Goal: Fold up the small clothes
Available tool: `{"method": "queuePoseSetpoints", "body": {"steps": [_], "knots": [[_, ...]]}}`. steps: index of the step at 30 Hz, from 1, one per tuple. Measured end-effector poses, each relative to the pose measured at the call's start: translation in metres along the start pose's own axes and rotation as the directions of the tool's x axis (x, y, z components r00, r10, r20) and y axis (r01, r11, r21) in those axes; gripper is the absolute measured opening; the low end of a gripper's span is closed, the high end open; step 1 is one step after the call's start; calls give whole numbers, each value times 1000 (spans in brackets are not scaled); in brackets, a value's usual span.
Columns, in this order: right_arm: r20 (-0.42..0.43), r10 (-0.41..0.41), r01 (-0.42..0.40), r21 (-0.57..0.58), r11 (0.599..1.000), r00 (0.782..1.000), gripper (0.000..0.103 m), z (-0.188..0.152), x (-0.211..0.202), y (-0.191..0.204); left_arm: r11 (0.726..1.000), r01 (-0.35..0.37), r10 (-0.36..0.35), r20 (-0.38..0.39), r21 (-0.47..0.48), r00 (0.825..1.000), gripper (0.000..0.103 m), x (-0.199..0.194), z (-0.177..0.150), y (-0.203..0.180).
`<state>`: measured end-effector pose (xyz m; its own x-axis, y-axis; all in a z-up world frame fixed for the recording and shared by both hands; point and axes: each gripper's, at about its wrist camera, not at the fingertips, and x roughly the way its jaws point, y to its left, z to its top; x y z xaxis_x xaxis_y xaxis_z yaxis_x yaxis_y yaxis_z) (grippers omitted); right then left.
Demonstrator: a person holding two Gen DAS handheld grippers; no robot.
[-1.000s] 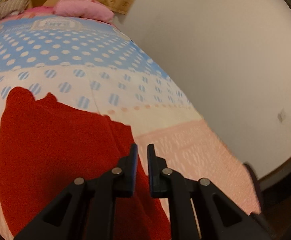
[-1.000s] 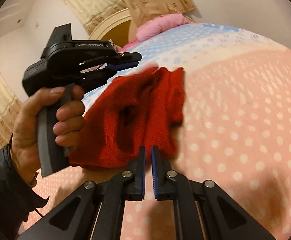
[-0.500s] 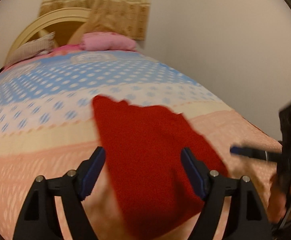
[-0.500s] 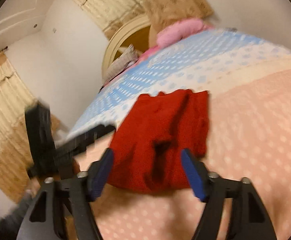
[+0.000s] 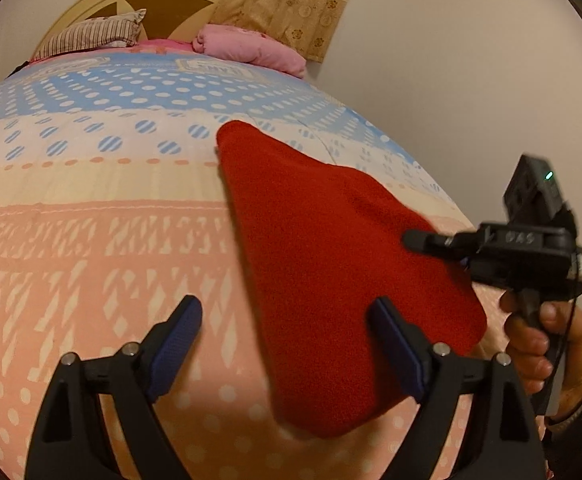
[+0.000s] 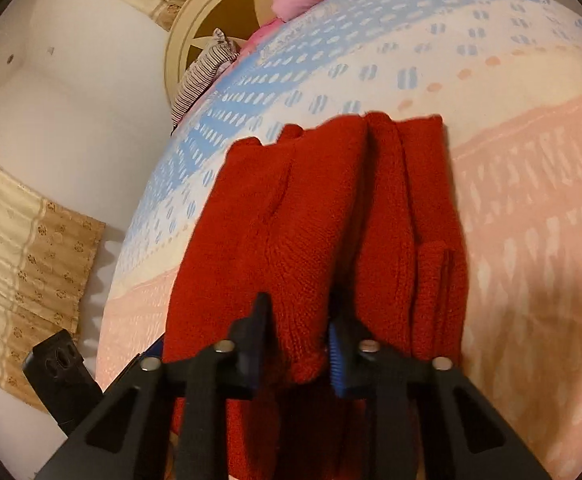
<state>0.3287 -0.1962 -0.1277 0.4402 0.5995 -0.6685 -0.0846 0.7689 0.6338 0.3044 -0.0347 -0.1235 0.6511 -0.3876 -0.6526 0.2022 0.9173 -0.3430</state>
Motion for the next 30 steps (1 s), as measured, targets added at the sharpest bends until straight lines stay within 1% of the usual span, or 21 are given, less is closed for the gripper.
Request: {"method": "queuePoseSetpoints", "body": {"steps": [3,5,7,10,11,12,13,15,16,17,18,19,21,22,23,25,26,27,28,30], "knots": [[50,-19,23,-70,997,999,20,4,-23,16,1000,14,-14,-10,8,1000,89,-1,-2,-7],[84,-24,32,-98,995,996,18,10,-42,23,1000,28,-28,-17,14,999,93,-1,-5,-12],[115,-52,67,-127,990,992,18,14,-57,26,999,22,-22,-21,24,1000,94,-2,-6,-17],[113,-133,148,-137,979,985,18,14,-56,16,999,19,-18,-25,30,1000,94,-1,-6,-22],[102,-187,200,-137,970,977,15,13,-51,8,999,16,-16,-20,31,1000,94,-2,-5,-22],[98,-228,240,-129,962,969,15,11,-47,-2,999,12,-12,-16,31,1000,94,-2,-3,-23],[82,-233,241,-102,965,969,15,9,-44,-13,1000,4,-3,-15,31,1000,94,-1,-1,-23],[54,-164,167,-57,984,985,17,5,-37,-30,999,-24,24,-16,33,1000,95,3,3,-22],[64,-127,129,-41,991,990,24,4,-40,-35,999,-40,41,-18,36,999,96,5,4,-21],[62,-114,117,-35,993,991,38,2,-43,-37,997,-68,69,-21,39,997,97,9,5,-18],[62,-125,127,-37,991,990,45,2,-47,-36,996,-86,87,-29,36,996,99,13,4,-15],[73,-146,150,-50,988,987,48,2,-52,-32,997,-79,80,-32,26,996,99,14,3,-12],[143,-193,207,-93,974,971,48,3,-66,-18,998,-59,58,-32,-7,998,99,14,0,-7],[182,-202,225,-117,967,962,48,2,-73,-10,998,-57,57,-32,-14,998,100,14,-1,-7],[216,-176,210,-145,967,960,48,1,-82,1,998,-61,60,-32,-13,998,100,13,-1,-7],[229,-92,140,-204,969,969,49,0,-85,20,997,-81,82,-36,7,996,100,13,-3,-10],[222,-59,114,-243,963,973,49,-4,-83,31,996,-85,85,-41,11,996,100,14,-4,-10],[201,-42,98,-277,956,979,49,-7,-77,40,996,-93,93,-57,14,994,103,17,-5,-10],[155,-23,71,-314,947,988,49,-12,-65,49,996,-93,94,-79,14,992,103,20,-8,-9],[86,-17,46,-343,938,996,49,-21,-44,54,997,-75,75,-87,4,993,103,21,-12,-6]]}}
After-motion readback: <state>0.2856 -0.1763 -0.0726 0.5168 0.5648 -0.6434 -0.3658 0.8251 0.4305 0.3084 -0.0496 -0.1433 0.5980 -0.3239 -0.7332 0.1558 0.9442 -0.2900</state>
